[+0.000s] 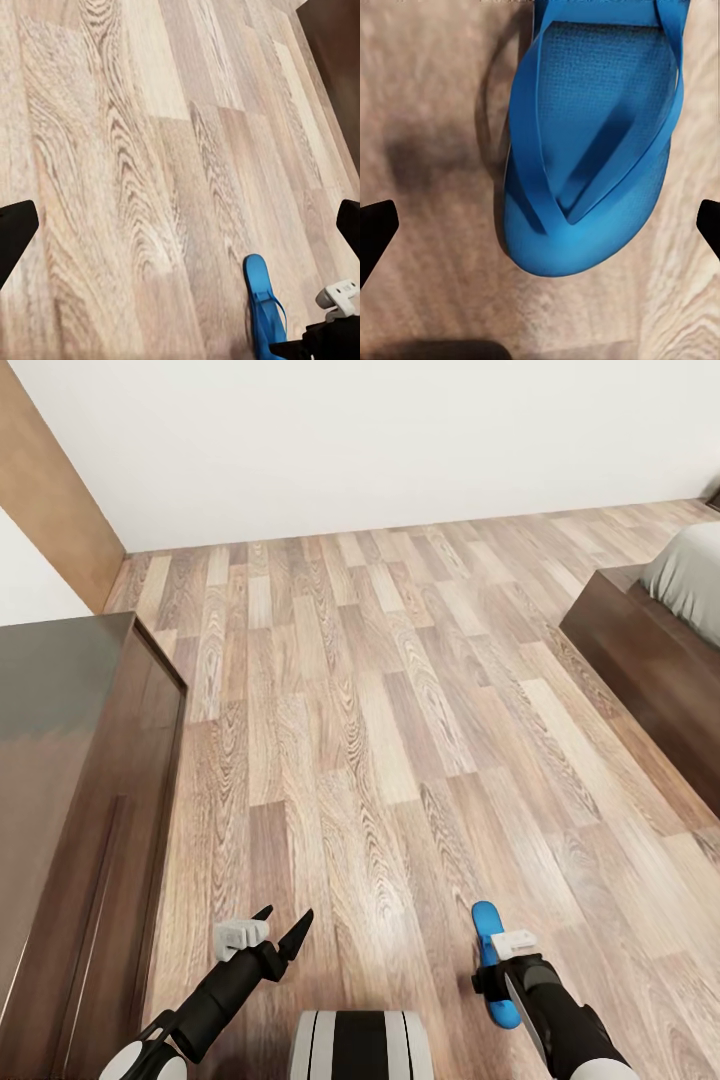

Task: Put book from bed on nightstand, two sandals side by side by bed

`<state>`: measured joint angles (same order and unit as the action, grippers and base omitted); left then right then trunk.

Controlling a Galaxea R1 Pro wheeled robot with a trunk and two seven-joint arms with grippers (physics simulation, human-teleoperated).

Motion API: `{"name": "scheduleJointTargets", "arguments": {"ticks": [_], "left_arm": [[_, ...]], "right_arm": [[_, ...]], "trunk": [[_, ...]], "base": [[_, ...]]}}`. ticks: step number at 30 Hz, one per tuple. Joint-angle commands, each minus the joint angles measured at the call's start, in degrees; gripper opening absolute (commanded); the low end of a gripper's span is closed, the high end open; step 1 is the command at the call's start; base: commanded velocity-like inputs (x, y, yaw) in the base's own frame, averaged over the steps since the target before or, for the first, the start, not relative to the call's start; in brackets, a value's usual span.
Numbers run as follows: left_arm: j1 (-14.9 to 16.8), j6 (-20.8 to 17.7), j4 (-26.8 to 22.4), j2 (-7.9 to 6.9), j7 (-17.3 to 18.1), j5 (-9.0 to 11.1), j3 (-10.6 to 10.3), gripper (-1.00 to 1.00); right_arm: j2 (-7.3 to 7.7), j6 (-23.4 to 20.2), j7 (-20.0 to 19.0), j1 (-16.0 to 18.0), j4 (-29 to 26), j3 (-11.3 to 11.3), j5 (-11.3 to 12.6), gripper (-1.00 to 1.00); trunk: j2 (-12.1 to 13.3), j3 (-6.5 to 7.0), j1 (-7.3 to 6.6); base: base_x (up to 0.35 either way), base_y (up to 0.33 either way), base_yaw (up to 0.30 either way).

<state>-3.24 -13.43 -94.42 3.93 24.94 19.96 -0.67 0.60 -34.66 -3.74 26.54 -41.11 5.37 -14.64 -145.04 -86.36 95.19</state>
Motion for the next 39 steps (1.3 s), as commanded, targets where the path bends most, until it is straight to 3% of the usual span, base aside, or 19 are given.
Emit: {"name": "scheduleJointTargets", "arguments": {"ticks": [1, 14, 17, 21, 39], "left_arm": [[-0.01, -0.55, -0.06, 0.03, 0.11, 0.6, 0.06, 1.0], [-0.01, -0.55, -0.06, 0.03, 0.19, 0.6, 0.13, 1.0], [-0.01, -0.55, -0.06, 0.03, 0.2, 0.6, 0.11, 1.0], [-0.01, -0.55, -0.06, 0.03, 0.2, 0.6, 0.06, 1.0], [-0.01, -0.55, -0.06, 0.03, 0.13, 0.6, 0.05, 1.0]], "right_arm": [[0.0, -0.25, -0.39, 0.01, -0.09, 0.13, -0.57, 1.0], [0.1, -0.07, -0.79, 0.0, -0.95, 0.18, -0.36, 1.0], [0.17, -0.06, -0.9, -0.12, -8.82, 0.02, -0.26, 1.0], [0.19, -0.06, -0.85, -0.24, -11.44, -0.01, -0.22, 1.0], [0.19, -0.06, -0.83, -0.26, -11.61, -0.01, -0.22, 1.0]], "trunk": [[-0.01, -0.03, -0.01], [-0.01, -0.03, -0.01], [-0.01, -0.03, -0.01], [-0.01, -0.03, -0.01], [-0.01, -0.03, -0.01]], "base": [[0.0, 0.0, 0.0], [0.0, 0.0, 0.0], [0.0, 0.0, 0.0], [0.0, 0.0, 0.0], [0.0, 0.0, 0.0]]}}
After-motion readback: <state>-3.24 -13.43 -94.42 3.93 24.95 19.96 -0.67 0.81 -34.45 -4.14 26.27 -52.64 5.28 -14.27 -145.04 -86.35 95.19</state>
